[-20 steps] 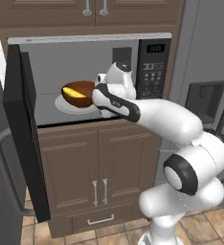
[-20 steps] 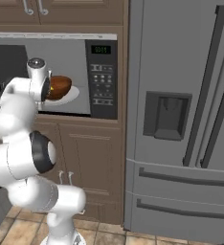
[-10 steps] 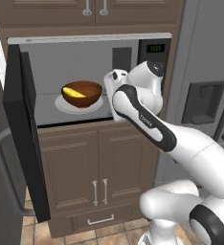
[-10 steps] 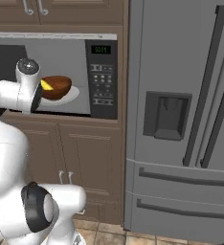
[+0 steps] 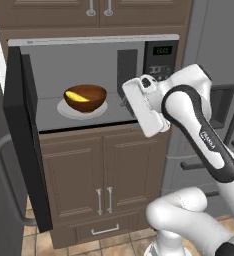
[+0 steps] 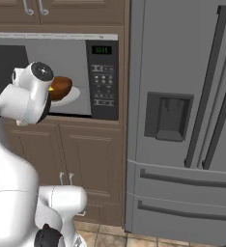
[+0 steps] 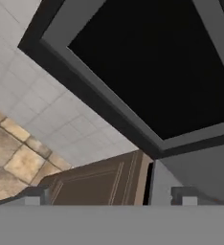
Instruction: Pick the corn from the sink and place it in the bowl. Then pick the bowl and place it in the microwave. Then close the microwave door and press the start button.
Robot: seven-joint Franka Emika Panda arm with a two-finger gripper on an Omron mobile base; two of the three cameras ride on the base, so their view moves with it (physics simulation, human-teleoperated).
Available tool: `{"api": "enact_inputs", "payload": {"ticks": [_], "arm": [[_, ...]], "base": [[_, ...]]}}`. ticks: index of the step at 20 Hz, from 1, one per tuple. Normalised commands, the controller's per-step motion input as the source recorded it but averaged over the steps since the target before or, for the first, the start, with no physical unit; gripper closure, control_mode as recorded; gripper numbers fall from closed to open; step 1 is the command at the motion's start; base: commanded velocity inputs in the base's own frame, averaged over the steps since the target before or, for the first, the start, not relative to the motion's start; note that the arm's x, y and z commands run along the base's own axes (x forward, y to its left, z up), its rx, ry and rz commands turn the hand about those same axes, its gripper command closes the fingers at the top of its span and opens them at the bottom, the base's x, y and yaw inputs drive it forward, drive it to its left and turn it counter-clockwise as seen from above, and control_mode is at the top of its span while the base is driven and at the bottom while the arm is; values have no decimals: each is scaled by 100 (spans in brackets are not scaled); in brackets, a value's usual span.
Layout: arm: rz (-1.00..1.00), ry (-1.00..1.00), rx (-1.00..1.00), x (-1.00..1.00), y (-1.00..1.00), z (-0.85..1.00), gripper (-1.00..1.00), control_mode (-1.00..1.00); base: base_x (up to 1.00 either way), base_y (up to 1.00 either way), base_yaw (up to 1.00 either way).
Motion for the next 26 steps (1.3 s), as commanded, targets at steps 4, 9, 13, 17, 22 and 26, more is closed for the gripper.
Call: {"api": "enact_inputs", "payload": {"ticks": [4,9,13,17,22,26], "arm": [[20,-10,3,-100,0,12,-100,-100],[4,-28,0,-100,0,19,-100,-100],[0,-22,0,-100,0,42,-100,-100],[7,-13,0,-100,0,40,-100,-100],[17,-1,2,-100,0,36,-100,-100],[20,0,1,-100,6,2,-100,-100]], "base": [[0,0,0],[0,0,0],[0,0,0],[0,0,0],[0,0,0],[0,0,0]]}}
